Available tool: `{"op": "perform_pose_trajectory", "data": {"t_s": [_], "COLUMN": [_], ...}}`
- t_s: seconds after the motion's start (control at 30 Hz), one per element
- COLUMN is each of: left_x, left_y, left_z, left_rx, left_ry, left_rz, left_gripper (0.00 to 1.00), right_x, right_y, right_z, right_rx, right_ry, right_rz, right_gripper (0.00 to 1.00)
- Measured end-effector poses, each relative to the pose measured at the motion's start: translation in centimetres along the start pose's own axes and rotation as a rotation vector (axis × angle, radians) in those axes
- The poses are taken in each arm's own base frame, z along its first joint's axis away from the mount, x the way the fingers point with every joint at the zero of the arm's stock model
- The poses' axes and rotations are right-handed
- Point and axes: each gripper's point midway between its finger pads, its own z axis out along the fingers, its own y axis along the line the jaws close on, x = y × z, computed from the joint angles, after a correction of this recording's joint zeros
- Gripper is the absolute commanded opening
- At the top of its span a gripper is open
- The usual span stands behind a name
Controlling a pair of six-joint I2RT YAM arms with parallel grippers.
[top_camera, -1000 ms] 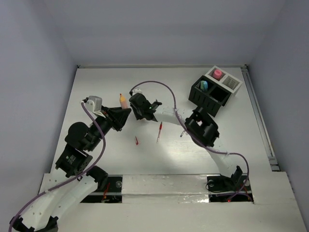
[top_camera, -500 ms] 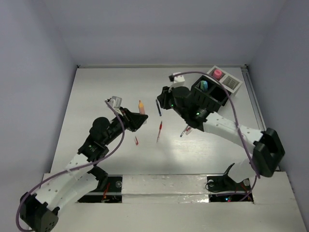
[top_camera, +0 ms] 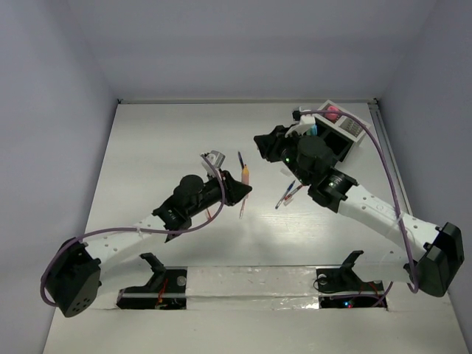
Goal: Sort the stationery into containers
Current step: Close the pen cap on the pen.
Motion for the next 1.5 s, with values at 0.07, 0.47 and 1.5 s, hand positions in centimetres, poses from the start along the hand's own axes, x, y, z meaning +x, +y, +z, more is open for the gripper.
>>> {"op": "perform_pose_trajectory", "data": {"t_s": [0.07, 0.47, 1.5], "left_x": [0.2, -1.3, -3.2], "left_y": [0.2, -0.7, -0.8], "left_z": [0.5, 3.4, 5.3], "left_rx": [-0.008, 0.009, -0.045], "left_ry": [0.004, -0.027, -0.081], "left_rz": [0.007, 0.045, 0.073], "left_gripper": [0.0, 0.0, 0.0], "right_x": [0.3, 2.3, 3.3], "right_y": [0.3, 0.8, -0.3], "right_z": [0.2, 1.2, 1.2], "right_rx": [-0.012, -0.04, -0.022], "right_ry": [0.009, 0.057, 0.01], "right_rz": [0.011, 0.052, 0.09], "right_gripper": [0.0, 0.01, 0.01]}}
